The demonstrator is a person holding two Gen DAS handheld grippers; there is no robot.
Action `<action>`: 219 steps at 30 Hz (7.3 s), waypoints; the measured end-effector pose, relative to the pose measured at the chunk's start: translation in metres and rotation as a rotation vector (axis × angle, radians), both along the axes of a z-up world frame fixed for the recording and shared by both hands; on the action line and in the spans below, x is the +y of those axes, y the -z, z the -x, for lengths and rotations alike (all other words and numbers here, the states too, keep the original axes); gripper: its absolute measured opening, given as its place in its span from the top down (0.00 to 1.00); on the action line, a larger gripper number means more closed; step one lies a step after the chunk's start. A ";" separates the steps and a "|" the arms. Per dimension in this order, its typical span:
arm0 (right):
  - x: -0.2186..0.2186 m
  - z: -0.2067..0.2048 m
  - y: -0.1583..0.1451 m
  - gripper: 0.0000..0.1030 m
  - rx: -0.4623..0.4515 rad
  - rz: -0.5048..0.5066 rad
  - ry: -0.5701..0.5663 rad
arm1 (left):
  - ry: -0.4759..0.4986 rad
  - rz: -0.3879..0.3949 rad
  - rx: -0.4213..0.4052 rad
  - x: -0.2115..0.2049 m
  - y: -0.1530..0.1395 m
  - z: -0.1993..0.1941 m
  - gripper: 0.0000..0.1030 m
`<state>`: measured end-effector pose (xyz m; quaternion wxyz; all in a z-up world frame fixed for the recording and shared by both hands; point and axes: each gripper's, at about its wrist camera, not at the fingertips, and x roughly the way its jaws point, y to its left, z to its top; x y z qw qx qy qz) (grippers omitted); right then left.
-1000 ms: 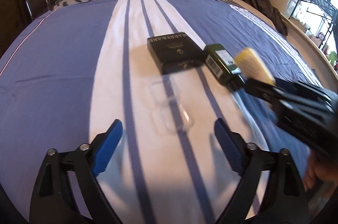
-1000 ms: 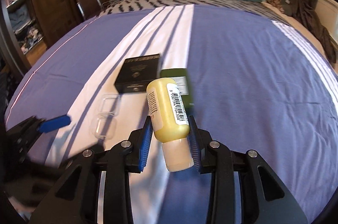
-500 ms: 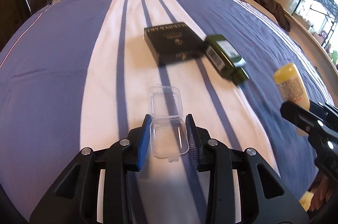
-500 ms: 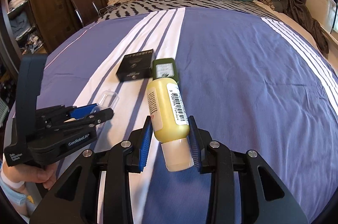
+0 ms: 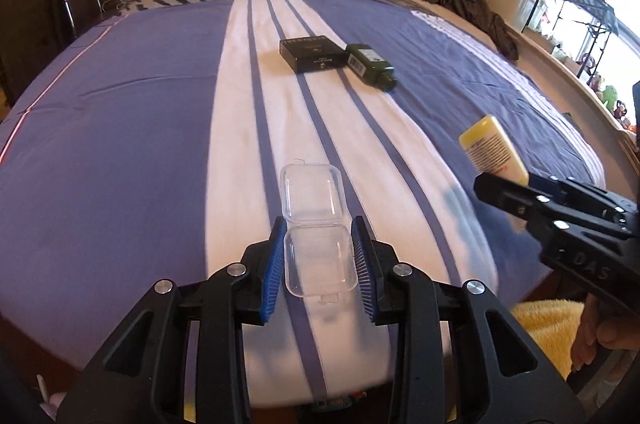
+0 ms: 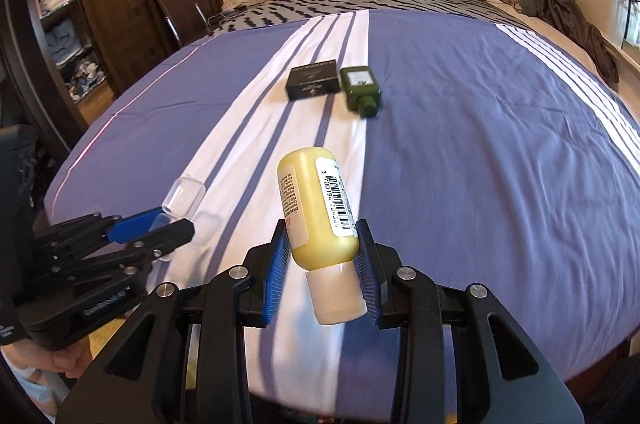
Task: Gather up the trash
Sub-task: 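Lower both tools below the bed edge and open them over the bin, then grasp the black MARRY&ARD box with the left tool while the right tool grasps the green bottle, then lower both tools to the bin and open them to drop the box and bottle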
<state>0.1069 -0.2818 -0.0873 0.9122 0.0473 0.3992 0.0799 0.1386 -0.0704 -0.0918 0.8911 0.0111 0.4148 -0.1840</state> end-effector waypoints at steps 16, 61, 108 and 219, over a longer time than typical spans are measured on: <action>0.018 0.113 0.057 0.67 0.098 0.010 -0.033 | 0.043 -0.002 0.095 0.018 0.055 0.126 0.70; -0.004 0.104 0.061 0.42 0.142 0.025 0.042 | 0.062 -0.041 0.225 0.026 0.085 0.116 0.29; -0.058 -0.217 0.026 0.58 0.068 0.118 0.106 | -0.090 -0.015 0.035 -0.053 0.006 -0.218 0.18; -0.011 0.131 0.026 0.03 0.007 0.071 0.161 | -0.097 -0.082 0.033 0.059 0.034 0.130 0.08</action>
